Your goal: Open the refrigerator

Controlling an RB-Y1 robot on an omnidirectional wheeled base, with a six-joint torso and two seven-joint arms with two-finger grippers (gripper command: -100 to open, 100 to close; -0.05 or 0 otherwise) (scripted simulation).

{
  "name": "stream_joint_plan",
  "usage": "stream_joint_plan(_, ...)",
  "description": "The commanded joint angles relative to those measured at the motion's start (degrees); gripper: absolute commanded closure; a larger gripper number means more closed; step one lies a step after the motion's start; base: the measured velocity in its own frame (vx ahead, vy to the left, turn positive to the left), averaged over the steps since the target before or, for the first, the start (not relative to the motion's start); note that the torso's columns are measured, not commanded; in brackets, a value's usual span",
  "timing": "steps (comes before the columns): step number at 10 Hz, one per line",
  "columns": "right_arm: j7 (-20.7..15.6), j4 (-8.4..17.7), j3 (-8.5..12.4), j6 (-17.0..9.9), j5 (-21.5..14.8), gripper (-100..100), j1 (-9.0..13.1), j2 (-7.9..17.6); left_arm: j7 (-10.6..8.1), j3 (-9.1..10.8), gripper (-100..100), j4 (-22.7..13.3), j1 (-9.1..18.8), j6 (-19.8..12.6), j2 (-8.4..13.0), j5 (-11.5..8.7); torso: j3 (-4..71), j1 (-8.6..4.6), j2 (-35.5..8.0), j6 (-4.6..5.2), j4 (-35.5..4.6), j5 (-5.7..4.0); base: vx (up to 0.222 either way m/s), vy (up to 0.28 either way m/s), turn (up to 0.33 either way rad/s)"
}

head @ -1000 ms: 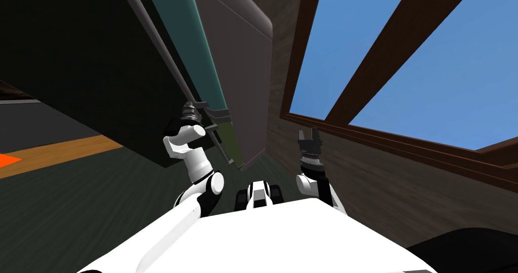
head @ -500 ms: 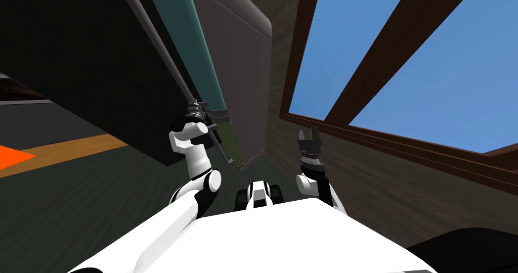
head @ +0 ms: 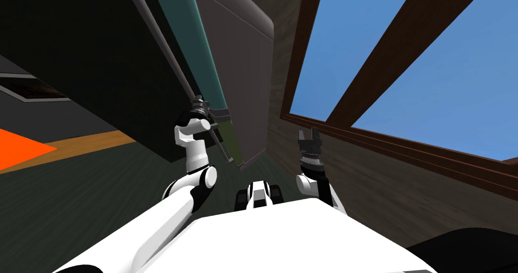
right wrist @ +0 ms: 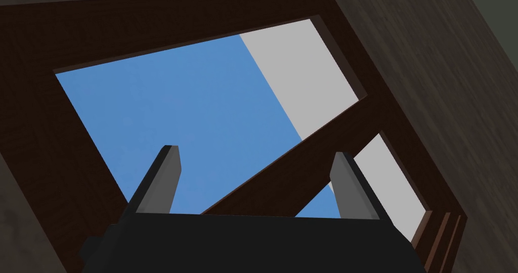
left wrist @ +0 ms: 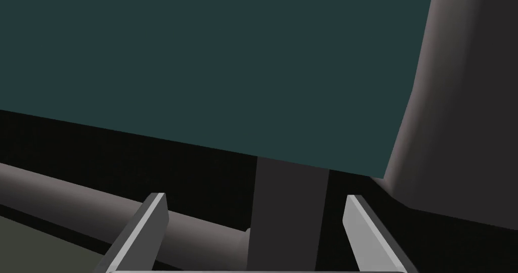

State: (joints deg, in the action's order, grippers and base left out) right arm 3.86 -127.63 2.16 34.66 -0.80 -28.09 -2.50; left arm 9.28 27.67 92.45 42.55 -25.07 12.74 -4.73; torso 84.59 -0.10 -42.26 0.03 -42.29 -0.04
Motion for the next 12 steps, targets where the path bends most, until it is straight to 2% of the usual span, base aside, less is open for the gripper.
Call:
stream_joint_plan(1,0.0,0.0,0.0,0.0,0.0,0,0.01,0.0,-1.26,-1.9,-100,-4.58,1.14,2.14,2.32,-1.0,0.01,-0.07,0.03,0.05,0.0,-0.04,-0.002,-0.034,-0.003)
stream_joint_plan(2,0.0,0.0,0.0,0.0,0.0,0,0.01,0.0,-1.26,-1.9,-100,-6.05,1.14,2.14,2.32,-1.0,0.04,-0.02,0.08,0.16,0.05,-0.03,0.0,0.0,0.0)
stream_joint_plan(3,0.0,0.0,0.0,0.0,0.0,0,0.01,0.01,-3.54,-4.59,-100,-8.21,3.13,5.29,5.48,-3.19,0.17,0.08,0.26,0.21,0.21,0.05,-0.02,-0.049,0.1)
stream_joint_plan(4,0.0,0.0,0.0,0.0,0.0,0,0.0,0.0,-3.54,-5.29,-100,-9.86,3.13,5.46,6.23,-3.19,0.21,-0.13,0.29,0.21,0.06,-0.09,-0.022,-0.066,0.084)
stream_joint_plan(6,0.0,0.0,0.0,0.0,0.0,0,0.01,0.0,-3.54,-5.29,-100,-12.7,3.13,5.46,6.23,-3.19,0.22,-0.25,0.32,0.39,0.14,-0.14,0.003,-0.016,0.009)
stream_joint_plan(7,0.0,0.0,0.0,0.0,0.0,0,0.01,0.01,-5.82,-7.73,-100,-14.7,5.13,8.7,9.05,-5.37,0.31,-0.19,0.47,0.45,0.34,-0.03,-0.021,-0.062,0.107)
stream_joint_plan(8,0.0,0.0,0.0,0.0,0.0,0,0.0,0.0,-5.82,-8.67,-100,-17.3,5.13,8.79,10.14,-5.37,0.42,-0.33,0.55,0.43,0.08,-0.22,-0.023,-0.072,0.074)
stream_joint_plan(9,0.0,0.0,0.0,0.0,0.0,0,0.0,0.0,-5.82,-8.67,-100,-19.0,5.13,8.79,10.14,-5.37,0.35,-0.37,0.48,0.44,0.11,-0.22,0.002,-0.032,-0.005)
stream_joint_plan(10,0.0,0.0,0.0,0.0,0.0,0,0.0,0.0,-5.82,-8.67,-100,-19.28,5.13,8.79,10.14,-5.37,0.32,-0.28,0.48,0.49,0.31,-0.09,0.006,-0.005,0.0)
stream_joint_plan(11,0.0,0.0,0.0,0.0,0.0,0,0.01,0.01,-8.1,-11.28,-100,-21.36,7.13,11.81,13.77,-7.56,0.41,-0.16,0.6,0.52,0.4,-0.03,-0.028,-0.055,0.101)
stream_joint_plan(12,0.0,0.0,0.0,0.0,0.0,0,0.0,0.0,-8.1,-12.05,-100,-23.14,7.13,12.11,14.05,-7.56,0.42,-0.29,0.57,0.44,0.15,-0.18,-0.025,-0.076,0.077)
